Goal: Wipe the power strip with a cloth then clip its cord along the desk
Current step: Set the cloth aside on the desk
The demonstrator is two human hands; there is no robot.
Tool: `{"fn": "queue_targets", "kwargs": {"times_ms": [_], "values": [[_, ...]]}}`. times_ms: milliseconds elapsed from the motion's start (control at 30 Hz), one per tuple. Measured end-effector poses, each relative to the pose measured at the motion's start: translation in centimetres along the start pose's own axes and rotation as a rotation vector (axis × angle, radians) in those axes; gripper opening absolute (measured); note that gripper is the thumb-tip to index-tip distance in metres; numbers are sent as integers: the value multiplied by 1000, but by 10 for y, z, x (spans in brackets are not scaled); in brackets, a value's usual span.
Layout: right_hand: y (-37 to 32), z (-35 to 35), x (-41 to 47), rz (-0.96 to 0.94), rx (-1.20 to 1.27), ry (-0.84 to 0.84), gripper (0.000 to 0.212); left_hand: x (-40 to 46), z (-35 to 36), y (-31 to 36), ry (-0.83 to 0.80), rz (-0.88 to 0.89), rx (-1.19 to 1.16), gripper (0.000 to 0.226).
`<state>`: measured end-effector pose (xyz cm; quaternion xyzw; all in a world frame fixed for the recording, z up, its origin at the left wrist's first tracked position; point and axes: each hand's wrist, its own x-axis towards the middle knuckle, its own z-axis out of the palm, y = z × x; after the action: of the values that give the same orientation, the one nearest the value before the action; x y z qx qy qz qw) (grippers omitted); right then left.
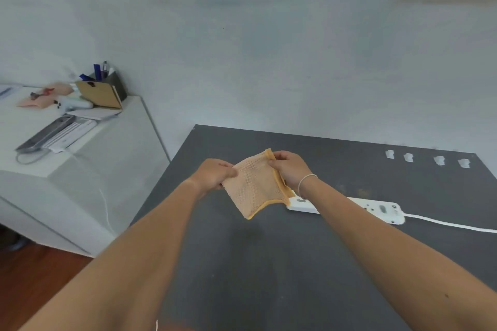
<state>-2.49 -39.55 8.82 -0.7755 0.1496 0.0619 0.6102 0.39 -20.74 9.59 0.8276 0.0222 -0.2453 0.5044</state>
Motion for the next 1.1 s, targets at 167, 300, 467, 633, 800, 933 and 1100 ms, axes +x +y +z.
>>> {"fn": "queue_targets", "kwargs": {"times_ms": [167, 300, 467, 633, 800, 933, 1100], "values": [[3, 77, 1, 39, -70, 19, 18, 4, -64, -39, 78, -4, 35, 14], [16, 132, -3, 165, 10, -42, 12, 7, -94, -74, 142, -43, 38, 11], [37, 179, -3, 278, 37, -33, 6, 16, -110, -112, 187, -80, 124, 25], [59, 192, -1, 318, -184, -4, 14, 29, -109, -135, 240, -97, 245, 32], [61, 161, 11, 195, -432, 71, 34, 46, -96, -119, 212, -18, 314, 35], [51, 123, 23, 173, -445, 135, 32, 61, -72, -89, 168, 68, 321, 31], [43, 55, 25, 124, -484, 236, 30, 81, -27, -42, 101, 164, 340, 29]]}}
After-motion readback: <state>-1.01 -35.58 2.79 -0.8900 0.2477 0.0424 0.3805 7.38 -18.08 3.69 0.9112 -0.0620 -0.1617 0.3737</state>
